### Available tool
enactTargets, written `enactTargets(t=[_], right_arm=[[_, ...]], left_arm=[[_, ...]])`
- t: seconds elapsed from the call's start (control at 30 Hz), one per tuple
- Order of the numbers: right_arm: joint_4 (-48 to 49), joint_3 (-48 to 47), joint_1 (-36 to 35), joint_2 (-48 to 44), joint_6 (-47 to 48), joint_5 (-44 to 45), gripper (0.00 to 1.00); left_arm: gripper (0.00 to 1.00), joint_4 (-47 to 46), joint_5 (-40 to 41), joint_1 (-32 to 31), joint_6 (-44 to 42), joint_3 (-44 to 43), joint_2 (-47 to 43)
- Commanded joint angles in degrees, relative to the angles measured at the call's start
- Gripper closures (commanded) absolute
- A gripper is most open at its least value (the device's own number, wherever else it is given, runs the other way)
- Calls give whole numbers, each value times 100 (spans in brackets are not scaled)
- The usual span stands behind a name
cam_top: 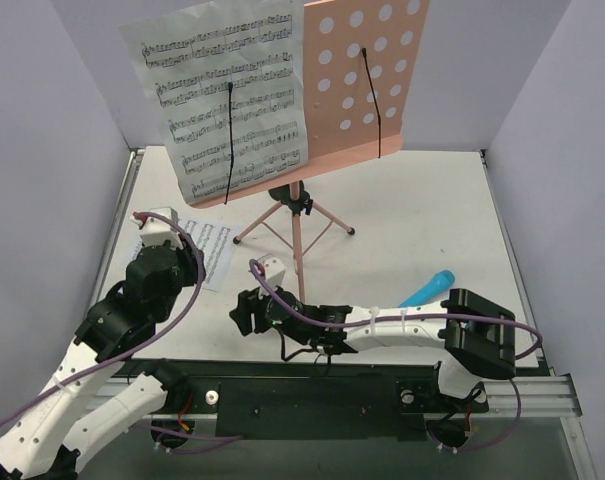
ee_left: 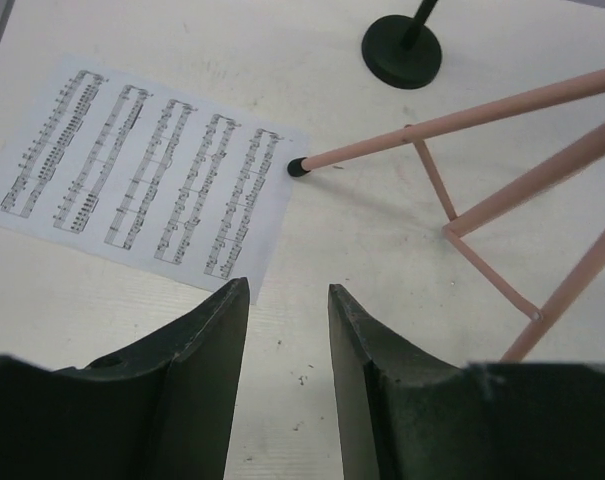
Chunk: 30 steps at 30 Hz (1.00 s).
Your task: Set up the instrument practice props
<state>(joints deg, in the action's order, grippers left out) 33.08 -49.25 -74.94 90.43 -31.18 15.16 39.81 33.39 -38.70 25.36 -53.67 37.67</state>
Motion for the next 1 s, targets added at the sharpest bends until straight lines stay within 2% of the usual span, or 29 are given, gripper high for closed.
enactTargets(t=[0.0, 0.07, 0.1, 0.2, 0.3, 0.43, 0.63, 0.8, 0.97], right_arm=[[-415, -724, 137, 430, -362, 66, 47], [-565, -1005, 242, 702, -468, -39, 46], [-670, -1103, 312, 808, -581, -100, 46], [-926, -1708, 480, 1360, -872, -329, 45], [-1303, -2315, 673, 1871, -1232, -662, 44], [-1847, -3395, 901, 2732, -1671, -742, 33], [-2787, -4407, 1130, 3488, -2339, -400, 30], [-3290, -4804, 1271, 3797, -2901, -40, 30], [-3633, -5234, 1411, 4236, -3201, -179, 30]], left_arm=[[53, -61, -1288, 1142, -198, 14, 248], [53, -53, -2350, 2090, -374, 23, 450], [53, -70, -2998, 2790, -479, 41, 530], [54, -140, -4215, 4400, -655, 67, 671], [56, -175, -4454, 4458, -551, -12, 672], [55, -281, -4473, 4467, -418, -12, 540], [56, -237, -4376, 4441, -445, -126, 531], [56, -334, -4411, 4423, -418, -56, 540], [56, -386, -4358, 4371, -418, -21, 540]])
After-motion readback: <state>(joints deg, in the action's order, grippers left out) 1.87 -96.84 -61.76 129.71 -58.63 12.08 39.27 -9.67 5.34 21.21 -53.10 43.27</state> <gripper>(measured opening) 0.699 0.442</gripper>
